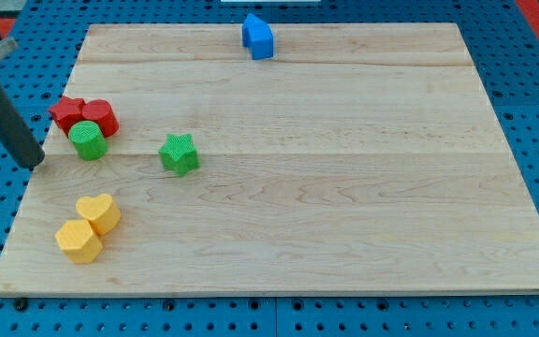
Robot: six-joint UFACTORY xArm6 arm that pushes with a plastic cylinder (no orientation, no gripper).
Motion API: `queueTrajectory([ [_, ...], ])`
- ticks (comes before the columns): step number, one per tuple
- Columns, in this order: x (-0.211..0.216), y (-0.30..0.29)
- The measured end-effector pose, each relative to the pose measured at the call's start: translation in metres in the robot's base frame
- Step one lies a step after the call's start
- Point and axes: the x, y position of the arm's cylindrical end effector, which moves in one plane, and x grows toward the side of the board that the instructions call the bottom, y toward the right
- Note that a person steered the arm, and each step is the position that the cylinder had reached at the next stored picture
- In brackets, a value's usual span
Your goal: Move the green blocks to the center of the board
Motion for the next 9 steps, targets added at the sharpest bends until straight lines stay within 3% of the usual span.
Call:
queueTrajectory([
  [1,-0.002,0.035],
  [3,-0.013,0.001],
  [4,-0.051,0.064],
  [5,-0.046,0.116],
  [6,-0.013,0.086],
  [8,-0.006,0.206],
  [9,0.005,0.227],
])
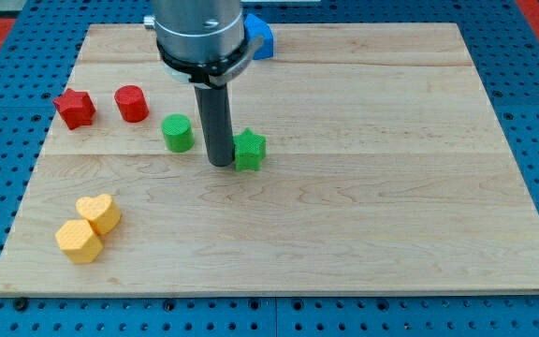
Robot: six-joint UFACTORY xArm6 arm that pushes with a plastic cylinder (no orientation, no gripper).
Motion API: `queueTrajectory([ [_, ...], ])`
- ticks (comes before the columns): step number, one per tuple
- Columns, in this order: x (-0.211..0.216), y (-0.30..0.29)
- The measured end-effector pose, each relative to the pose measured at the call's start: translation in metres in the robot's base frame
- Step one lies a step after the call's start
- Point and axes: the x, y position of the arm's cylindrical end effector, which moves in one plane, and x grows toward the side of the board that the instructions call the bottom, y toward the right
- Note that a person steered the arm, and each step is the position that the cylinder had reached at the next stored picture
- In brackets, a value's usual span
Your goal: Move the green blocks to the center of the board
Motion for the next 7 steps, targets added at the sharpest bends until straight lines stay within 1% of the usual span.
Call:
queueTrajectory([
  [1,0.019,0.019],
  [2,-0.009,0.026],
  [3,-0.02,0.037],
  [4,0.024,-0.042],
  [5,0.017,-0.127],
  [6,-0.035,-0.102],
  [7,-0.043,-0.03],
])
